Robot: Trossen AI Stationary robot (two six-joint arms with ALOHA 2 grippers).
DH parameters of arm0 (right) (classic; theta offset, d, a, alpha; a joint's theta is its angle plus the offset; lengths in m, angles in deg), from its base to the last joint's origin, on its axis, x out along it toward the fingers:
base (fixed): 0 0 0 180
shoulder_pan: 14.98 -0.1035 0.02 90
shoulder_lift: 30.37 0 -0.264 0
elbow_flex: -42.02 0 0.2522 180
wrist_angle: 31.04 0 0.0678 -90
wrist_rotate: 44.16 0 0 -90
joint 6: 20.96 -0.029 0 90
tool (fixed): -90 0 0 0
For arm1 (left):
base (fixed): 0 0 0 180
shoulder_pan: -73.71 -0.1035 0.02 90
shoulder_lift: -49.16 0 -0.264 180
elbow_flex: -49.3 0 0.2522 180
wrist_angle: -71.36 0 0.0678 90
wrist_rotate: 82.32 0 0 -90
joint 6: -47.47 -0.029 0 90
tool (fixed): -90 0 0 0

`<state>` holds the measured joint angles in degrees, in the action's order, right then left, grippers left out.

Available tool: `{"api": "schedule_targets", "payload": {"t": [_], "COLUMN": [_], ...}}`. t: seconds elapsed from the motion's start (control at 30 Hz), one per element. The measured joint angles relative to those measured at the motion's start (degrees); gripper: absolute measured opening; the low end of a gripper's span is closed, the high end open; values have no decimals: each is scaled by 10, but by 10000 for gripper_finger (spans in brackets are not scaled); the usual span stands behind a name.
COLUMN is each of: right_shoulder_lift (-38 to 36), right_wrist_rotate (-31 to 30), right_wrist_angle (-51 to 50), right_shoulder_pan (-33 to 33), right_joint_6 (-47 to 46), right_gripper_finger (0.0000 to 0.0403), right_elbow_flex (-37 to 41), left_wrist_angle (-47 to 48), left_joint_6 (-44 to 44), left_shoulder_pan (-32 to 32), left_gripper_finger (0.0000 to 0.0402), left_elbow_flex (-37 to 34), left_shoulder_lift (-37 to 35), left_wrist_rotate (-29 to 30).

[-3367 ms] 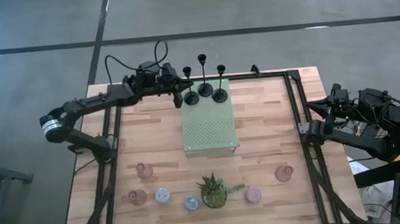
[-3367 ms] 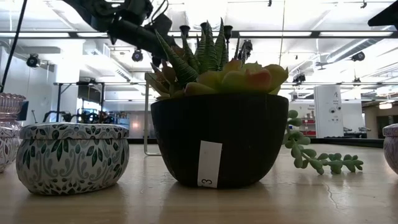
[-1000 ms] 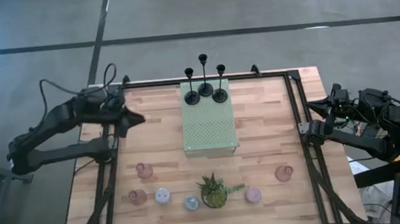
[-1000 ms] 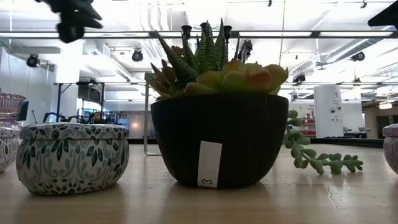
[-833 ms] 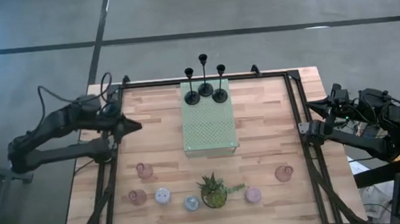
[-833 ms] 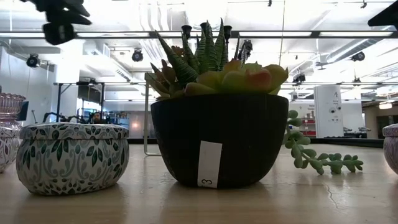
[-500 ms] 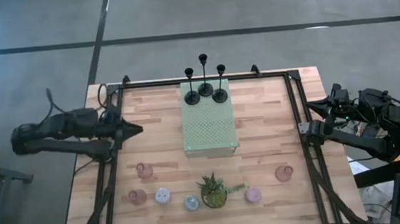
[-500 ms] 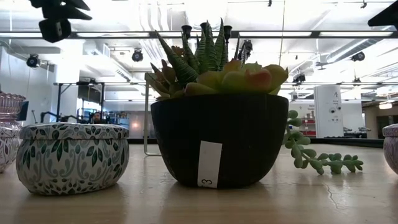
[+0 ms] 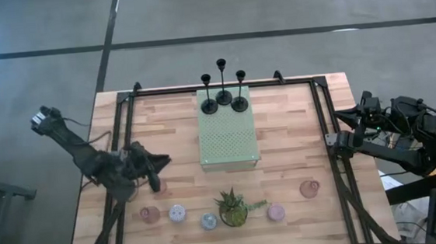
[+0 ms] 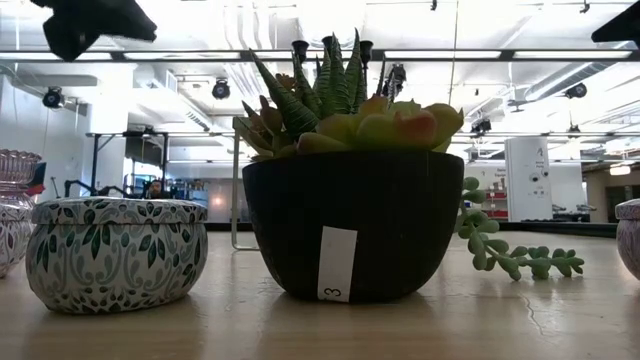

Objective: Pick & Place candle stick holders
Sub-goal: Put the top pink candle holder on the shelf

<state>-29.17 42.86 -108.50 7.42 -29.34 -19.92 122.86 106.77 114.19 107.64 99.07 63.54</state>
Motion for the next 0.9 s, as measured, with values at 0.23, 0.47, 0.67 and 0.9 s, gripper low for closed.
{"api": "schedule_targets", "payload": {"t": [0.23,0.47,0.67,0.9], "right_shoulder_lift": [0,0,0,0], "right_wrist_rotate": [0,0,0,0], "right_wrist_angle": [0,0,0,0], "right_shoulder_pan": [0,0,0,0], "right_joint_6": [0,0,0,0], "right_gripper_finger": [8,8,8,8], "right_elbow_flex": [0,0,0,0], "left_wrist_angle": [28,31,148,337], "left_joint_6": [107,207,196,219], "left_shoulder_pan": [-10,-12,-12,-22], "left_gripper_finger": [72,77,63,53], "left_elbow_flex": [1,1,47,123], "left_shoulder_lift": [40,51,27,35], "left_wrist_rotate": [-46,-142,-371,-392]}}
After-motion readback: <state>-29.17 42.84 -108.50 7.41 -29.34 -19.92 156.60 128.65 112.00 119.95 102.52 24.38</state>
